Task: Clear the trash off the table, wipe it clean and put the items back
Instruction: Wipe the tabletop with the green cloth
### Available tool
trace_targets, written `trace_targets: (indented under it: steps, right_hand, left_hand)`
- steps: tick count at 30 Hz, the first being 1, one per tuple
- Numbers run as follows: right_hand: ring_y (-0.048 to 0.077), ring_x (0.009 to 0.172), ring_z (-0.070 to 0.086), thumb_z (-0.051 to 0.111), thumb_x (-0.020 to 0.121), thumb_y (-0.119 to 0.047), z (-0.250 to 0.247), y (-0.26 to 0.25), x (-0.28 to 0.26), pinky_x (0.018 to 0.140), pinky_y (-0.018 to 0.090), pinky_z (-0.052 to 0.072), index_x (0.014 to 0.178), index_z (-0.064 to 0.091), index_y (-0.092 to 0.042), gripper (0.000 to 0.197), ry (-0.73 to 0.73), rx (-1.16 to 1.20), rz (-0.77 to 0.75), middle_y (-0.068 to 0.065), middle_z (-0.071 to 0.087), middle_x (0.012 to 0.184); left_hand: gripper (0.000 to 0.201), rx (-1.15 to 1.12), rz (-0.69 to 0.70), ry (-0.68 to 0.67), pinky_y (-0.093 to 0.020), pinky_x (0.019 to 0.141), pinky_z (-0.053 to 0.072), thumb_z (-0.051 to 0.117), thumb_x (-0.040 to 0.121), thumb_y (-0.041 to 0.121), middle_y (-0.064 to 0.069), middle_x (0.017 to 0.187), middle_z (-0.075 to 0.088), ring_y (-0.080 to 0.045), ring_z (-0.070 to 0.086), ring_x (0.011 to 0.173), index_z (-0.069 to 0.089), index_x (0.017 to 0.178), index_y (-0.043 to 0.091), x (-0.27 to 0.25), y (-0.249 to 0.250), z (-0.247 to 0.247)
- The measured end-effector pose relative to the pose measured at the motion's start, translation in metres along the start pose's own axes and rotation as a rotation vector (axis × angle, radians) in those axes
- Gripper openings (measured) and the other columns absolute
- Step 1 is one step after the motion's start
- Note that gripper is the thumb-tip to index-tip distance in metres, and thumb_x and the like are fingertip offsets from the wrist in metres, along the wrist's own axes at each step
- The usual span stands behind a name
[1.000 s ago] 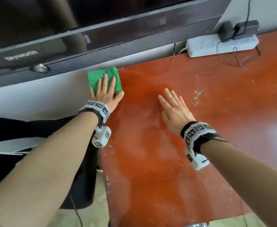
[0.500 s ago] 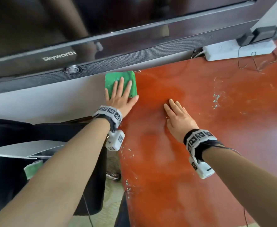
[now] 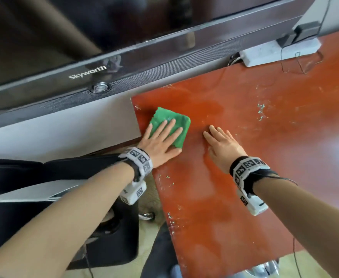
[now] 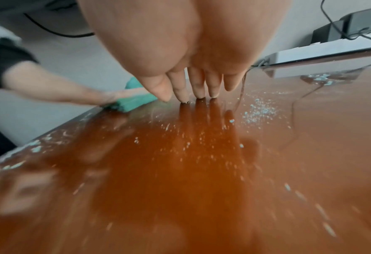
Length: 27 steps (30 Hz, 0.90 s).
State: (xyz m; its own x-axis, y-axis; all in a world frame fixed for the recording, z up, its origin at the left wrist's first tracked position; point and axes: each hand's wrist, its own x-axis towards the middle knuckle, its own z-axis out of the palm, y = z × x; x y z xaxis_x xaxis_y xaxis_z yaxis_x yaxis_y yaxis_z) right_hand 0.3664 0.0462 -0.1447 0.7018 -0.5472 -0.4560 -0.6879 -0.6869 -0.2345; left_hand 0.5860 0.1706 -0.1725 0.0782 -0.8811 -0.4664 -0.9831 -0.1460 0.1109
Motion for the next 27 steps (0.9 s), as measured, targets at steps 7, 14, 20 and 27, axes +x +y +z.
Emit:
trace_targets:
  steps: [7, 14, 20, 27]
  right_hand:
    - [0.027, 0.152, -0.001, 0.037, 0.100, -0.022, 0.028, 0.004, -0.063, 0.123, 0.041, -0.003, 0.158, 0.015, -0.021, 0.062, 0.003, -0.003, 0.023, 0.002, 0.004, 0.166]
    - [0.031, 0.152, 0.003, 0.039, 0.099, -0.023, 0.039, 0.012, -0.086, 0.123, 0.046, 0.000, 0.156, 0.024, -0.016, 0.060, 0.035, -0.023, -0.028, 0.007, 0.013, 0.164]
    - [0.027, 0.152, -0.002, 0.034, 0.101, -0.025, 0.060, 0.039, -0.128, 0.124, 0.044, -0.001, 0.157, 0.017, -0.019, 0.059, -0.006, -0.069, -0.092, 0.004, 0.005, 0.166]
    - [0.028, 0.152, 0.001, 0.038, 0.100, -0.023, 0.088, 0.069, -0.187, 0.123, 0.044, 0.000, 0.158, 0.017, -0.019, 0.061, 0.012, -0.051, -0.114, 0.004, 0.005, 0.166]
  left_hand:
    - [0.076, -0.178, -0.292, 0.025, -0.060, 0.119, -0.006, 0.014, 0.094, 0.071, 0.000, 0.165, -0.018, -0.021, -0.015, 0.152, -0.003, 0.158, 0.034, 0.025, -0.013, -0.014]
    - [0.081, 0.124, 0.288, -0.170, -0.058, 0.118, -0.015, 0.008, 0.093, 0.075, -0.002, 0.159, -0.033, -0.024, -0.029, 0.147, -0.017, 0.156, 0.030, -0.130, 0.111, 0.065]
    - [0.070, -0.163, -0.279, 0.003, -0.055, 0.121, -0.008, 0.004, 0.096, 0.067, 0.002, 0.161, -0.030, -0.021, -0.023, 0.150, -0.019, 0.154, 0.035, -0.112, 0.101, 0.068]
    - [0.084, -0.157, -0.268, -0.004, -0.055, 0.120, -0.010, 0.001, 0.091, 0.074, -0.009, 0.160, -0.031, -0.029, -0.027, 0.148, -0.015, 0.157, 0.024, -0.145, 0.246, 0.103]
